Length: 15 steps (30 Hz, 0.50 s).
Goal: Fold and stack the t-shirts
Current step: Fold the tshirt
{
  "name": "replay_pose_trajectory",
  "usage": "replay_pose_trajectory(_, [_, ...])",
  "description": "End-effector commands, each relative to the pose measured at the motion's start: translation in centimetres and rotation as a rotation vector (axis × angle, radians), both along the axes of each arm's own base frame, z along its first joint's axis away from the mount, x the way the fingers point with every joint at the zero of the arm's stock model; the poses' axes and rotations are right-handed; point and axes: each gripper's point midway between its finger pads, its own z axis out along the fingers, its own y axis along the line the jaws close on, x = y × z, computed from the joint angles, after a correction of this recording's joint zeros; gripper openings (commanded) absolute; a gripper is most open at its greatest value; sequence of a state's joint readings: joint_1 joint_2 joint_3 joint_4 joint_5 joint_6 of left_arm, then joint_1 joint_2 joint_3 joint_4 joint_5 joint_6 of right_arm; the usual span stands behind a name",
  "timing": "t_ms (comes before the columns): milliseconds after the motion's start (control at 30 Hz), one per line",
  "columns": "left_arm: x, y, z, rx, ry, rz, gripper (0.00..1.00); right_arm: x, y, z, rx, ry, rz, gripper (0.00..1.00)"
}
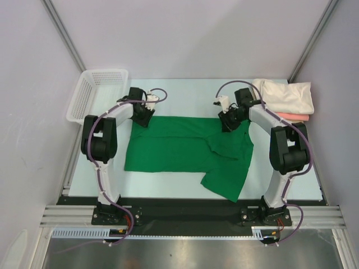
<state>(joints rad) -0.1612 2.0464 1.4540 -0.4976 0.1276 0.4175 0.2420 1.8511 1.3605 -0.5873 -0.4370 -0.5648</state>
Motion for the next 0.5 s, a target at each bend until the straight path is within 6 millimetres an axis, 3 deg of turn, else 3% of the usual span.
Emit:
replay_pose_trajectory(0, [2.6, 0.4, 1.4, 0.022, -0.056, -0.008, 0.41, 3.2, -2.4, -0.5, -0.009, -0.021, -0.092, 0.29])
replay_pose_trajectory(100, [3.5, 0.8, 1.6, 0.04, -0.068, -0.007, 0.41, 5.2, -4.8, -0.6, -0.02, -0.034, -0.155, 0.29])
replay_pose_trajectory(267, [3.8, 1.4, -0.3, 0.062, -0.018, 0.002, 0.41, 7.2, -9.1, -2.9, -0.069, -0.012, -0.262, 0.3])
replay_pose_trajectory(467, [3.2, 1.2, -0.6, 0.055, 0.012, -0.006, 0.4, 8.7, -11.3, -5.0, -0.139, -0.012, -0.281, 0.3])
